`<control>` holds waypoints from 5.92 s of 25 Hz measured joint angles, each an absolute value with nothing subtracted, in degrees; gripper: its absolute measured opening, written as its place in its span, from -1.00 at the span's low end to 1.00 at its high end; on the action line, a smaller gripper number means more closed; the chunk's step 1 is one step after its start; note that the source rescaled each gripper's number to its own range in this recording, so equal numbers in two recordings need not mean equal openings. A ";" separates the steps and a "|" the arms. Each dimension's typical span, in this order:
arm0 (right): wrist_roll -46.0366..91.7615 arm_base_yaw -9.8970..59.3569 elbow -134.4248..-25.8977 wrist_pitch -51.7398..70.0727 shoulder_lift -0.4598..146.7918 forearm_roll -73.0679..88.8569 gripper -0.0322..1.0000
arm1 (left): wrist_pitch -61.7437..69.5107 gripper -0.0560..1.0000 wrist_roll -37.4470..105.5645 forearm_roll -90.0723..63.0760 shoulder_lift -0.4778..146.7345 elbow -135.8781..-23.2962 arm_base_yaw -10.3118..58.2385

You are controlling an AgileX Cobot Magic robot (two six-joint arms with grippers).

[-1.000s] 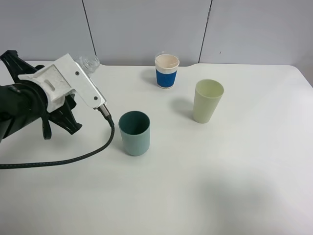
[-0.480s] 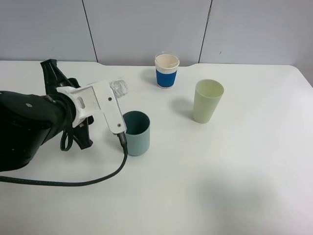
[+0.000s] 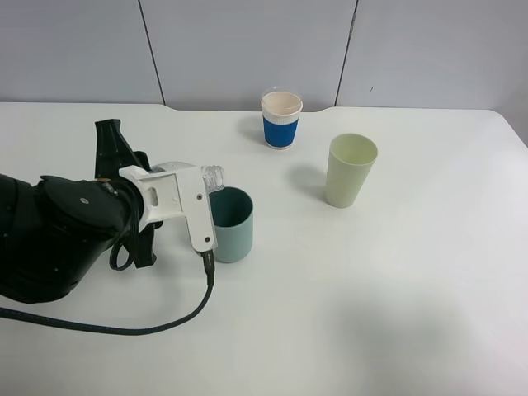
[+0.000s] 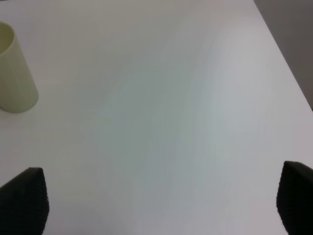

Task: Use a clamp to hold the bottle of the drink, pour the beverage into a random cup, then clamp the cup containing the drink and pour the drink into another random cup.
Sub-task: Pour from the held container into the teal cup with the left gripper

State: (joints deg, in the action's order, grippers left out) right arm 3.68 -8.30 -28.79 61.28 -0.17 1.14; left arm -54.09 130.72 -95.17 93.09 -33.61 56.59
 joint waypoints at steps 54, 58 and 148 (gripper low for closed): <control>3.68 -8.30 -28.79 61.28 -0.17 1.14 0.55 | -63.26 -0.89 145.87 -80.37 93.63 -33.61 54.65; 3.68 -8.30 -28.79 61.28 -0.17 1.14 0.55 | -63.79 -0.89 146.37 -80.37 93.63 -33.61 54.65; 3.68 -8.30 -28.79 61.28 -0.17 1.14 0.55 | -69.63 -0.89 158.28 -56.13 93.63 -33.61 54.65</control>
State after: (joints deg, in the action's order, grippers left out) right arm 3.68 -8.30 -28.79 61.28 -0.17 1.14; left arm -69.63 158.28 -56.13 93.63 -33.61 54.65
